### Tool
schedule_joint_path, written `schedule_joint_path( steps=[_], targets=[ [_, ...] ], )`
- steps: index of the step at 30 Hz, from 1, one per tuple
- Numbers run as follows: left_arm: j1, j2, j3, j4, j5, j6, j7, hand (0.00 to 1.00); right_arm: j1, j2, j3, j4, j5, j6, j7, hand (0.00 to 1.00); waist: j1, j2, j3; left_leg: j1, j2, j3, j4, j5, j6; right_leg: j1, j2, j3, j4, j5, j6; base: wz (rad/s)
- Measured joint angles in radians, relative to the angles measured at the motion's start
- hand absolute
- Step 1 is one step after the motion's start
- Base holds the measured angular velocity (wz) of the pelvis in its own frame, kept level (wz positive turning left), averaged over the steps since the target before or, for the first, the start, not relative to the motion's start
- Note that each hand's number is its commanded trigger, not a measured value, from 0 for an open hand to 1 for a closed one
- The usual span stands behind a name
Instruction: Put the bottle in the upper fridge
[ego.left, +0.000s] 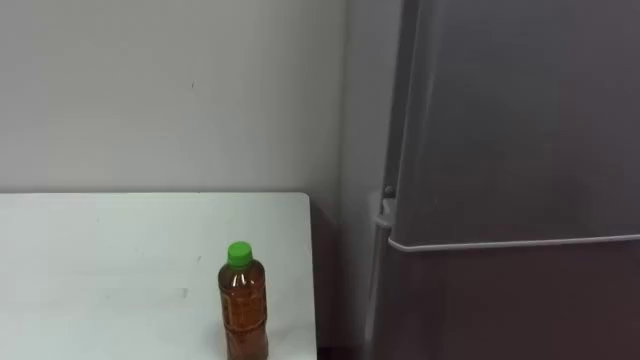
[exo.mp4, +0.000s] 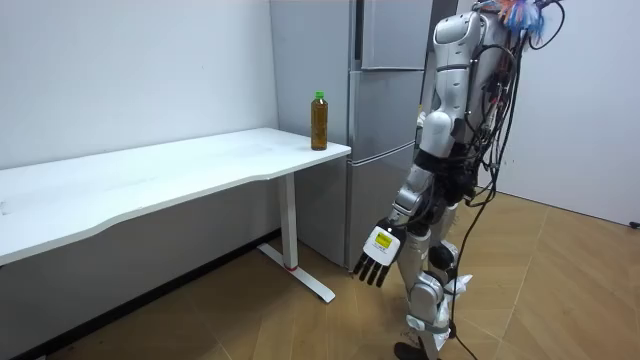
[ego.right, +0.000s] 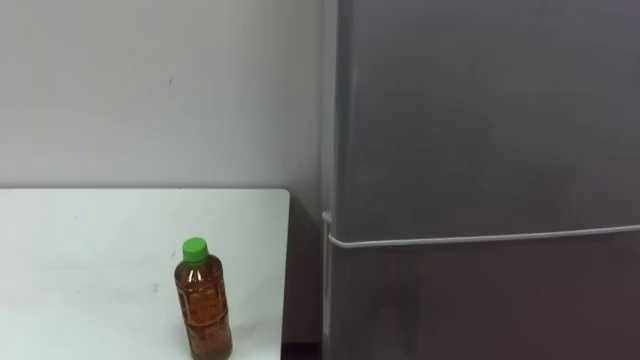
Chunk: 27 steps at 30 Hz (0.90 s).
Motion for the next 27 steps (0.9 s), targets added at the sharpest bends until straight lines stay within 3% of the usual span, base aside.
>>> schedule_joint_path(
  steps=[4, 18, 23, 27],
  targets=[
    [0.006, -0.002, 0.024, 0.0, 0.001, 0.0, 0.01, 0.0, 0.002, 0.002, 0.0, 0.005, -0.001, 0.005, -0.001, 0.0, 0.012, -0.008, 0.0008, 0.006, 0.0, -0.004, 0.0, 0.0, 0.0, 0.009, 0.0, 0.0, 0.0, 0.0, 0.0, 0.03],
    [0.028, -0.005, 0.031, 0.002, -0.025, 0.018, 0.03, 0.0, -0.003, 0.001, 0.001, 0.009, 0.003, 0.032, -0.001, 0.0, 0.012, -0.005, 0.0018, 0.008, 0.0, -0.014, 0.002, 0.0, 0.0, 0.017, -0.002, -0.007, -0.001, 0.0, 0.0, 0.02],
    [0.026, -0.005, 0.044, -0.012, -0.162, 0.028, 0.034, 0.0, 0.001, -0.001, -0.003, 0.006, 0.006, 0.032, -0.003, 0.0, 0.016, 0.005, -0.0003, 0.007, 0.0, -0.014, 0.003, 0.0, 0.0, 0.016, -0.001, -0.01, -0.003, 0.0, 0.0, 0.0],
    [0.027, -0.001, 0.126, -0.064, -0.237, 0.03, 0.037, 0.0, 0.005, -0.004, -0.024, 0.007, 0.001, 0.033, -0.01, 0.0, 0.018, 0.018, 0.0009, 0.013, 0.0, -0.016, 0.007, 0.0, 0.0, 0.024, -0.001, -0.01, -0.001, 0.0, 0.0, 0.01]
  ],
)
